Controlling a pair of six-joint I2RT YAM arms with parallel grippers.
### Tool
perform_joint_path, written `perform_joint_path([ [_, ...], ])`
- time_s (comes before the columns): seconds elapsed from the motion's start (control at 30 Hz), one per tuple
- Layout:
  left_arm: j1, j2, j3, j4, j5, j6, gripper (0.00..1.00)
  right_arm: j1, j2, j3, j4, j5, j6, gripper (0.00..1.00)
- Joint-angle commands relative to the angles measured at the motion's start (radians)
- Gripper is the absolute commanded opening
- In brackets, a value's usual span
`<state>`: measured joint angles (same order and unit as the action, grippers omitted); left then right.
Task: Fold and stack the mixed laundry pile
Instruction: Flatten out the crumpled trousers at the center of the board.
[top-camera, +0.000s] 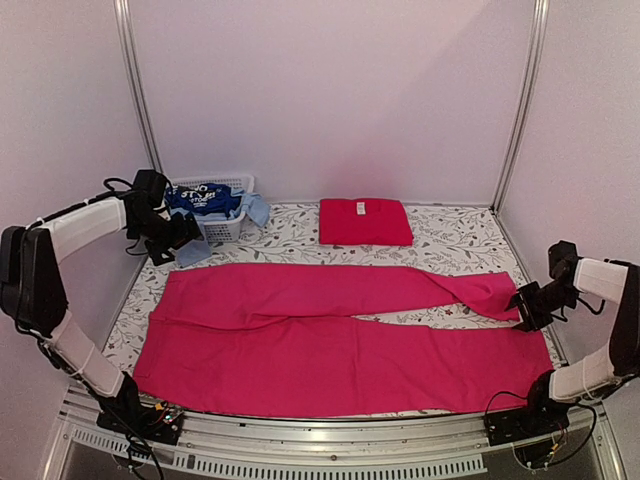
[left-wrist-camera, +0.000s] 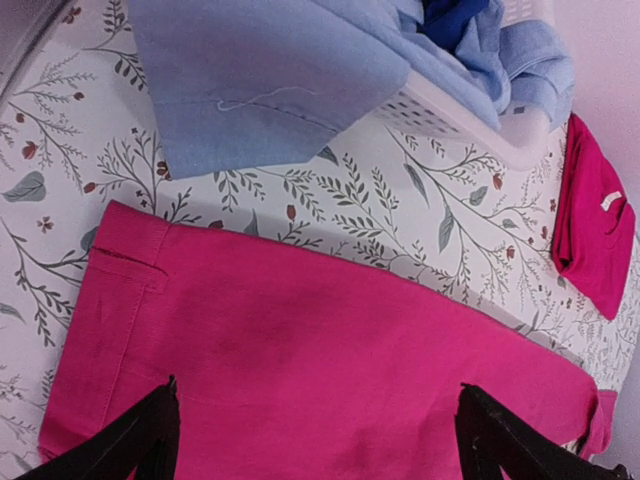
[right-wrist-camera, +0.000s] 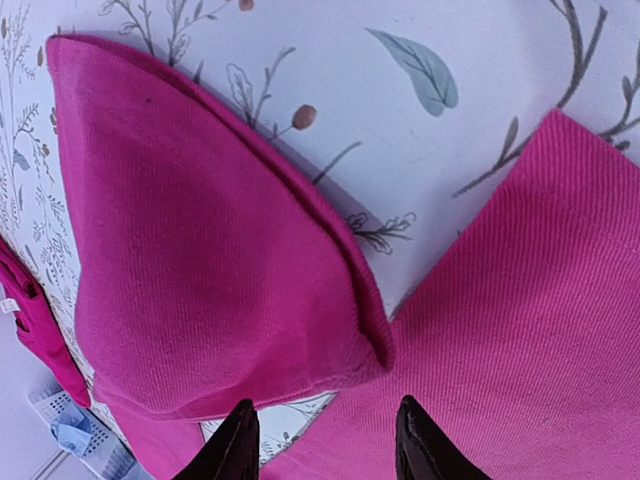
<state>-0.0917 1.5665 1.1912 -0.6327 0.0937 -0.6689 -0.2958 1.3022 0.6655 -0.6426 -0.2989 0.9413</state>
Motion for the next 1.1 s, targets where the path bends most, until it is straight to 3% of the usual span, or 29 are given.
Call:
perform_joint_path([
  [0.0,-0.003,0.027,0.042,0.013,0.003,0.026,0.95,-0.005,-0.019,-0.053,0.013,0.019,0.055,0.45],
  [0.47,-0.002,0.037,0.045,0.013,0.015,0.038,0.95,-0.011,-0.09,-0.019,0.071,0.178,0.02,0.34],
  [0.67,-0.002,0.048,0.062,0.016,0.021,0.044,0.96,-0.021,-0.018,-0.036,0.139,0.106,0.034,0.26],
  [0.73,0.0,0.049,0.072,0.013,0.018,0.05,0.96,-0.022,-0.007,-0.024,0.135,0.069,0.042,0.3],
  [0.83,0.003,0.048,0.08,0.008,0.015,0.056,0.96,-0.022,-0.026,-0.007,0.093,0.051,0.048,0.44],
  [0.97,0.004,0.04,0.073,0.008,0.012,0.054,0.96,-0.022,-0.074,-0.012,0.035,0.04,0.053,0.51],
  [1.07,0.004,0.04,0.068,0.012,0.012,0.049,0.96,-0.022,-0.083,-0.042,0.03,0.015,0.056,0.52],
])
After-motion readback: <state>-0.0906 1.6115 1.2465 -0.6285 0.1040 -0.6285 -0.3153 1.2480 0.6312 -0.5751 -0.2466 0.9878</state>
